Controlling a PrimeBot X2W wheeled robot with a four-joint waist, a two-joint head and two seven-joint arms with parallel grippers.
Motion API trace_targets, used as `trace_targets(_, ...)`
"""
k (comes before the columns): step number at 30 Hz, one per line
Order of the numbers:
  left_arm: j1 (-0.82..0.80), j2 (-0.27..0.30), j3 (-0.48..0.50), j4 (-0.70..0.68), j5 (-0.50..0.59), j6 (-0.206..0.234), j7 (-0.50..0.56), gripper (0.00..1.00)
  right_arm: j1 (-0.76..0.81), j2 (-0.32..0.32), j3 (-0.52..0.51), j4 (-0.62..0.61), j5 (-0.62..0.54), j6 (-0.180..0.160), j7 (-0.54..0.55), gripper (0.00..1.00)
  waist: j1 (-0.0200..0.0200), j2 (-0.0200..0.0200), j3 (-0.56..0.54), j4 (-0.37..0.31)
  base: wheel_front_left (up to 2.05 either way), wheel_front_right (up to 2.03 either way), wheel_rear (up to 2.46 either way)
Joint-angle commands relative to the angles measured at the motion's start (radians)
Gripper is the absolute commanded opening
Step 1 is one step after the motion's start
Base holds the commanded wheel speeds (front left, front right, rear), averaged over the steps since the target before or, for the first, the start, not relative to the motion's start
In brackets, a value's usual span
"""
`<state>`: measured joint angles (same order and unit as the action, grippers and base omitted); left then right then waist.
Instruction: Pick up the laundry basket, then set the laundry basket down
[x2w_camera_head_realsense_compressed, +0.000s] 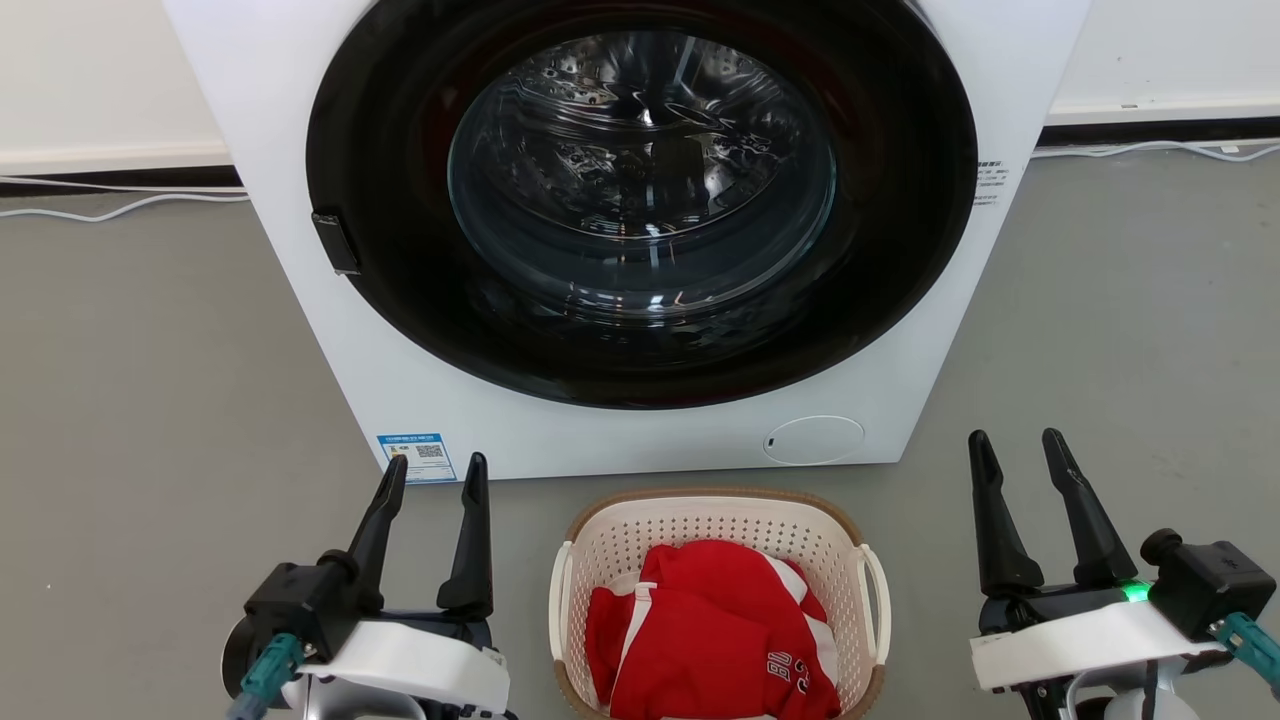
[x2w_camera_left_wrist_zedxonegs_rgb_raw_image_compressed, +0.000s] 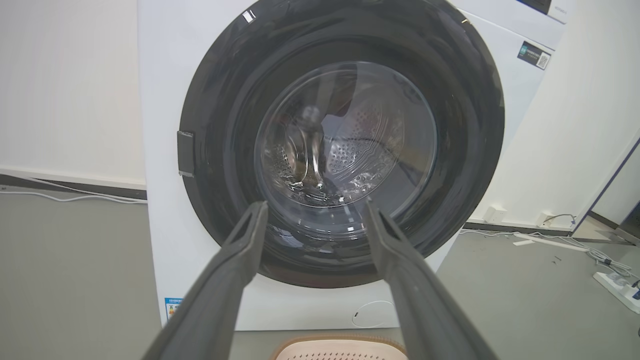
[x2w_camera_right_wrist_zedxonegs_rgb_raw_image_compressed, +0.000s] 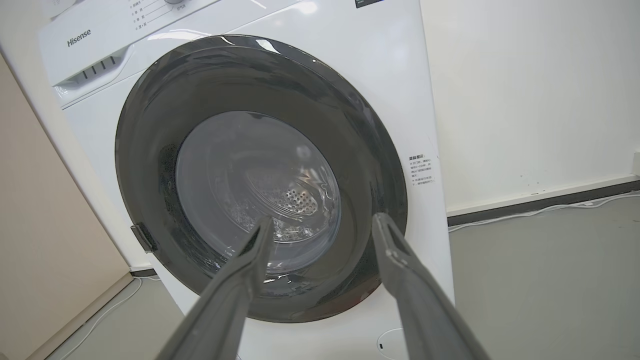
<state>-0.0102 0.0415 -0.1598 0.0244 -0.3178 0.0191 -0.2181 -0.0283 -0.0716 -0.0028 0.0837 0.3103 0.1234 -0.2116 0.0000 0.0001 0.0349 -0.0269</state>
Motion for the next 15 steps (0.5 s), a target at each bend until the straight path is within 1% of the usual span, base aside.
trace_targets(1,-0.05,0.007,0.021,-0.038,0.036,0.011,-0.015,1.0,-0.054,-0.004,0.015,-0.024,-0.035,0.007,-0.022,1.0,0.0,-0.0001,0.001,0.0,0.0,0.0,0.0)
trace_targets(11,-0.047,0.009,0.007,-0.056,0.143,0.026,-0.044,1.0,-0.06,-0.004,0.007,-0.007,-0.146,0.007,-0.05,1.0,0.0,-0.0001,0.008,-0.002,0.0,0.0,0.0)
trace_targets(15,-0.045,0.009,0.008,-0.056,0.142,0.027,-0.044,1.0,-0.06,-0.003,0.008,0.0,-0.145,0.007,-0.05,1.0,0.0,-0.0001,0.01,-0.002,0.0,0.0,0.0)
